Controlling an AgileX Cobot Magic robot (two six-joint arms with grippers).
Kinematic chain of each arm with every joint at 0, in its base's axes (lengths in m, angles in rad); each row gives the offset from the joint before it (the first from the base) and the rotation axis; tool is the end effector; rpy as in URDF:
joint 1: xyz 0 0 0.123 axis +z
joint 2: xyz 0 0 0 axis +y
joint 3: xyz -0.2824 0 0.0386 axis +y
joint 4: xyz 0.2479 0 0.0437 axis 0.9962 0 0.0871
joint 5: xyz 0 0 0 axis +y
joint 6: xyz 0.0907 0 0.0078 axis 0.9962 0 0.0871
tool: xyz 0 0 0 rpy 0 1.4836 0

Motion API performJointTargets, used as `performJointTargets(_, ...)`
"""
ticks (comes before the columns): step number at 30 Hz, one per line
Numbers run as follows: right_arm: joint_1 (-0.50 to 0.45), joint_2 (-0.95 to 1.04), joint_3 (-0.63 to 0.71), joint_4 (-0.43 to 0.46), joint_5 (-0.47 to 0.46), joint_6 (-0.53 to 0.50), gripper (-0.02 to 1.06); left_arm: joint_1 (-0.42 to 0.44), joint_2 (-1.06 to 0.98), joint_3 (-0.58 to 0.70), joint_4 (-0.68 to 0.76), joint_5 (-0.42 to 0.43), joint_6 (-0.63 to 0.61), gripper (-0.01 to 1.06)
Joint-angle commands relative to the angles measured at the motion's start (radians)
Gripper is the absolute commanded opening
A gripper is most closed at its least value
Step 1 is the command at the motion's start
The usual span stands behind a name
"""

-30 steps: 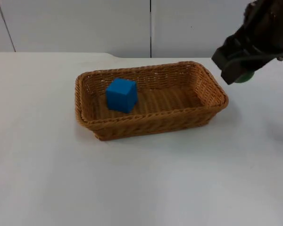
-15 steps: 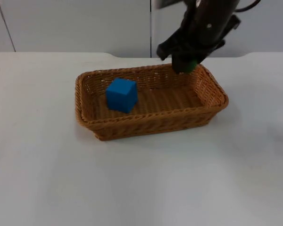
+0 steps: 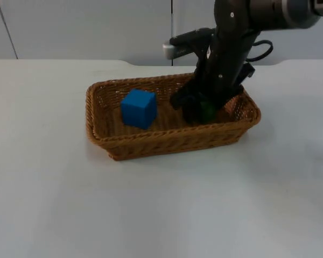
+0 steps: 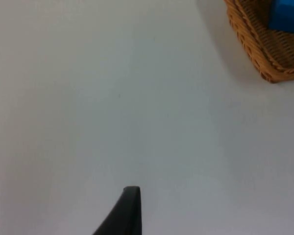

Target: Place all geometric objects except the red cube into the basket.

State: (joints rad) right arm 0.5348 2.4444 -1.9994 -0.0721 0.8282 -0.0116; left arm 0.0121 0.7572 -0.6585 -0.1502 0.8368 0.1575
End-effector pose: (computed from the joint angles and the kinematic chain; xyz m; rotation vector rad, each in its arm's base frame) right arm 0.4481 0.2598 0.1232 -0.7937 2.6367 0.0554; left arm 0.1325 -0.0085 0.2965 0.1046 2.4068 -0.1027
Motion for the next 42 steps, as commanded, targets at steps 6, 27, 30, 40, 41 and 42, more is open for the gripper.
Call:
performJointTargets(6,-0.002,-0.085,-0.006,0.007,0.005,0.001,0.79,-0.004,-0.008,0.005,0.004,-0.005,-0.006,1.05)
performJointTargets(27,-0.002,-0.874,0.347,0.022,0.043,-0.043,0.79,-0.004,-0.010,0.005,-0.001,-0.014,-0.006,1.05)
performJointTargets(30,-0.002,-1.041,0.507,0.023,-0.001,-0.048,0.79,-0.004,-0.030,0.005,-0.027,-0.010,-0.006,1.05)
performJointTargets(40,-0.002,-1.477,0.928,0.023,-0.045,-0.048,0.79,-0.004,-0.232,0.005,-0.066,0.026,-0.006,1.05)
performJointTargets(41,-0.002,-1.477,0.928,0.023,-0.045,-0.048,0.79,-0.004,-0.232,0.005,-0.066,0.026,-0.006,1.05)
performJointTargets(42,-0.002,-1.545,0.993,0.023,-0.062,-0.042,0.79,-0.004,-0.281,0.005,-0.071,0.037,-0.006,1.05)
